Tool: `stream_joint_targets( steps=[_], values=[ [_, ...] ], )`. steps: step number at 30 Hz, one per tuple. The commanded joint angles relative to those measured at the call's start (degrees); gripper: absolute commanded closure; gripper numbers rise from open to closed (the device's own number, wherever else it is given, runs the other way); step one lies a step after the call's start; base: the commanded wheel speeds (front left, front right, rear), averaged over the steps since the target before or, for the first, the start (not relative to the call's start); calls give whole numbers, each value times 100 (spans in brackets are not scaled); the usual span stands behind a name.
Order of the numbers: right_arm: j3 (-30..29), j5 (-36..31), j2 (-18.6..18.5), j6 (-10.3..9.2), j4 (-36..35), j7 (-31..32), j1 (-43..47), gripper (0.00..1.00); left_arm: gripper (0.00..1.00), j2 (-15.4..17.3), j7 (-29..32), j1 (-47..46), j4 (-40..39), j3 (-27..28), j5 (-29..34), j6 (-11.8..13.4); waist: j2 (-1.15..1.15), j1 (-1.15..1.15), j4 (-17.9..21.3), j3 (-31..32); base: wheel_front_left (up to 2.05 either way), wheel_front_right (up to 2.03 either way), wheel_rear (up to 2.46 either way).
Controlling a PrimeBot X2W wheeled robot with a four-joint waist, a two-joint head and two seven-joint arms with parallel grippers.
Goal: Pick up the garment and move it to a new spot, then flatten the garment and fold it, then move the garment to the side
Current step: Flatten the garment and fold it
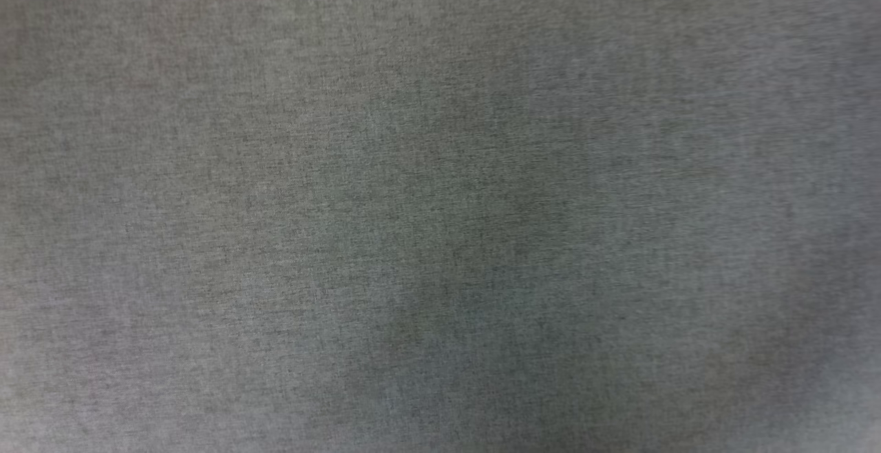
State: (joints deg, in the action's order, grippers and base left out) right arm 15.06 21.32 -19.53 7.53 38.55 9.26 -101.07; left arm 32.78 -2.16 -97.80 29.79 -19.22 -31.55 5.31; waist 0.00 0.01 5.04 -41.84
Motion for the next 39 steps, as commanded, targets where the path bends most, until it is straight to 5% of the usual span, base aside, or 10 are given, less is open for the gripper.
stream_joint_targets(
  steps=[1, 14, 23, 29, 39],
  values=[
    [51, 39, -19, -8, 56, -30, -81, 100, 100, 9, -15, 66, 0, 36, -30, 27, 0, -1, -35, -83, 0, 0, 0],
    [1341, 1093, -240, -8, 659, -270, 376, 100, 100, -212, -261, 989, 140, 63, -497, -212, 0, -1, -306, -87, 0, 0, 0],
    [1822, 1788, -684, -8, 93, -452, 2461, 100, 100, -160, -570, 3136, -138, 180, -1029, -381, 0, -1, -380, 849, 0, 0, 0],
    [1719, 2068, -983, -10, -410, -451, 4255, 100, 100, -87, -630, 5288, -842, 347, -1435, -38, 0, -1, -342, 1622, 0, 0, 0],
    [1132, 2038, -1125, -12, -1267, -99, 6877, 100, 100, 54, -571, 8574, -2379, 602, -1840, 954, 0, -1, -312, 2681, 0, 0, 0]
  ],
)
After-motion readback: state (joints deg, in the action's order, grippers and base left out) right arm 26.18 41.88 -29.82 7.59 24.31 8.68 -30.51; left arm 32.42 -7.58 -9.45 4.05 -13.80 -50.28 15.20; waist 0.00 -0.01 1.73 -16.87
